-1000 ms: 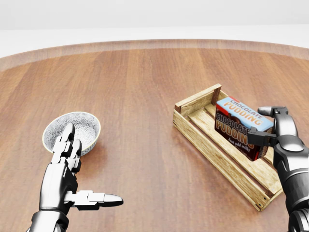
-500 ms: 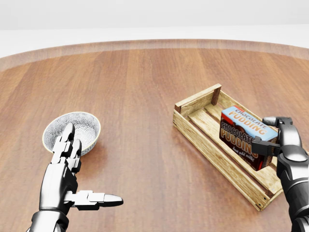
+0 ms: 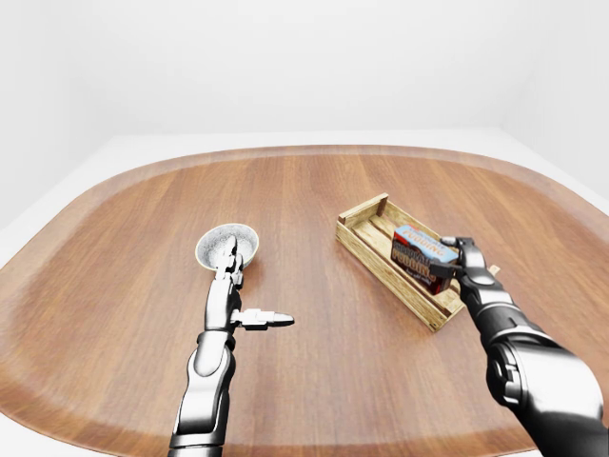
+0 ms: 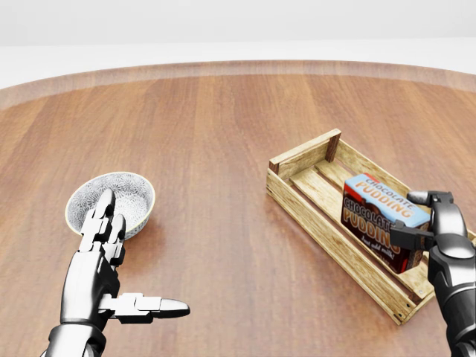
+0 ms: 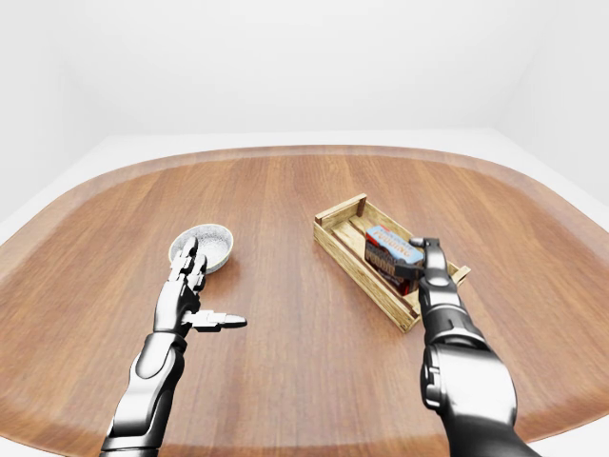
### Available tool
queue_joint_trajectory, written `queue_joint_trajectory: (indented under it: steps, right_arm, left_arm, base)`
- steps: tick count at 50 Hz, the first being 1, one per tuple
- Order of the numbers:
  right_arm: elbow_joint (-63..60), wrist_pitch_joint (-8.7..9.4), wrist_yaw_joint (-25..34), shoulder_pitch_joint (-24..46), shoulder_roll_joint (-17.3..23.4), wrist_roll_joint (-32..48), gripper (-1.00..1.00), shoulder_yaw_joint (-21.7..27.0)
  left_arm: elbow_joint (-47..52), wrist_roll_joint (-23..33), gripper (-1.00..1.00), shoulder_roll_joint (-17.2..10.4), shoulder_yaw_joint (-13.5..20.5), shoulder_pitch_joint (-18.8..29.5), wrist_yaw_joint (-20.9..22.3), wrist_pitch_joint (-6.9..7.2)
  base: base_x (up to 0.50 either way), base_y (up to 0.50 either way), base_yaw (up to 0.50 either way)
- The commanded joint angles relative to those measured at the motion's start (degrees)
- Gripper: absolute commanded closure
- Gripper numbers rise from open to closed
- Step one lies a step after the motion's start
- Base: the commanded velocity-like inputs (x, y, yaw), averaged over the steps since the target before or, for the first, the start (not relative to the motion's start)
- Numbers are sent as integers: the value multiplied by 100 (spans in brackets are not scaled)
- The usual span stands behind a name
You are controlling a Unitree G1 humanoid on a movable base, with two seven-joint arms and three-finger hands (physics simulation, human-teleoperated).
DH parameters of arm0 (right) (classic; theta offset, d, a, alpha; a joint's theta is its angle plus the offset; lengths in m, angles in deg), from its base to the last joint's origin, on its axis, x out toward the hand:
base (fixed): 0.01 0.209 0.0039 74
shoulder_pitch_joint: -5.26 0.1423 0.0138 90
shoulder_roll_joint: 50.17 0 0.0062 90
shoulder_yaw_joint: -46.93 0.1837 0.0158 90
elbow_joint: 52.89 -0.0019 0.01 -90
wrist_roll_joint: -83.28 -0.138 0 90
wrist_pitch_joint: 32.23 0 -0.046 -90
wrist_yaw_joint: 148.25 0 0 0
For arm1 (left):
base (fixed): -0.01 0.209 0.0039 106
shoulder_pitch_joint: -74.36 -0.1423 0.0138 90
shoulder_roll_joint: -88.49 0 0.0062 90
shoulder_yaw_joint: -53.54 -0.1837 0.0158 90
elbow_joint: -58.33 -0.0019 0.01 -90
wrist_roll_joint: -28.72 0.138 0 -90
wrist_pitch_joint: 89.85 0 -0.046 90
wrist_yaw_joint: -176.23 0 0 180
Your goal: Pick up the chocolate pudding and put it in the tray.
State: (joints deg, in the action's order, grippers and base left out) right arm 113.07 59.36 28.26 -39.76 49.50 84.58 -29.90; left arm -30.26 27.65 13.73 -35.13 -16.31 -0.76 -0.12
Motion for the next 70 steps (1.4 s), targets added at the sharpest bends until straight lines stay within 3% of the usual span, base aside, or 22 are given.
queue_joint_trajectory:
  steps: [1,8,9,10,18,19,23,24,25,27,29,37,38,42,46,51,52,53,54,55,56,70]
  right_arm:
    - [21,-77,-71,-46,-17,-85,100,77]
    - [34,-99,-79,-74,-39,-78,100,82]
    - [76,-277,-120,-214,-113,-77,100,99]
    - [40,-123,-91,-121,-73,-75,100,92]
    - [43,-103,-81,-118,-75,-72,100,97]
    - [71,-225,-103,-206,-116,-72,100,107]
    - [42,-105,-77,-126,-62,-75,100,104]
    - [82,-279,-114,-253,-129,-74,100,116]
    - [53,-155,-91,-167,-87,-73,100,111]
    - [86,-295,-119,-270,-141,-70,100,124]
    - [48,-120,-83,-143,-75,-66,100,112]
    - [53,-115,-71,-164,-49,-81,100,121]
    - [78,-234,-99,-251,-97,-81,100,129]
    - [47,-110,-78,-169,-54,-84,100,118]
    - [83,-258,-107,-281,-116,-83,100,130]
    - [53,-107,-69,-173,-60,-81,100,118]
    - [79,-222,-91,-256,-104,-80,100,125]
    - [90,-277,-96,-297,-126,-78,91,132]
    - [69,-179,-63,-226,-92,-79,45,130]
    - [60,-137,-50,-191,-74,-75,-14,124]
    - [57,-111,-46,-173,-58,-74,-100,123]
    - [50,-96,-19,-153,-54,-98,-100,117]
  left_arm:
    - [-7,-2,-100,1,-3,3,12,-10]
    - [-7,-3,-100,2,-2,2,10,-10]
    - [-7,-1,-100,1,-3,3,10,-11]
    - [-7,-2,-100,1,-3,3,11,-10]
    - [-6,-1,-100,2,-3,2,9,-10]
    - [-7,-2,-100,1,-3,3,10,-11]
    - [-6,-2,-100,1,-3,2,10,-10]
    - [-7,-2,-100,1,-3,3,10,-12]
    - [-7,-1,-100,1,-3,3,10,-11]
    - [-7,-1,-100,1,-3,3,10,-10]
    - [-6,-1,-100,2,-2,2,9,-10]
    - [-6,-2,-100,2,-3,2,10,-7]
    - [-6,-2,-100,2,-3,2,10,-9]
    - [-7,-1,-100,1,-3,2,10,-10]
    - [-6,-2,-100,2,-3,2,10,-8]
    - [-6,-2,-100,2,-3,2,10,-8]
    - [-6,-2,-100,2,-3,2,10,-9]
    - [-6,-2,-100,2,-3,2,10,-8]
    - [-6,-1,-100,1,-3,2,11,-8]
    - [-6,-3,-100,2,-3,2,11,-8]
    - [-7,-2,-100,2,-3,2,10,-10]
    - [-6,-1,-100,2,-2,2,8,-9]
  base:
    - [0,0,0]
    - [0,0,0]
    - [0,0,0]
    - [0,0,0]
    - [0,0,0]
    - [0,0,0]
    - [0,0,0]
    - [0,0,0]
    - [0,0,0]
    - [0,0,0]
    - [0,0,0]
    - [0,0,0]
    - [0,0,0]
    - [0,0,0]
    - [0,0,0]
    - [0,0,0]
    - [0,0,0]
    - [0,0,0]
    - [0,0,0]
    - [0,0,0]
    - [0,0,0]
    - [0,0,0]
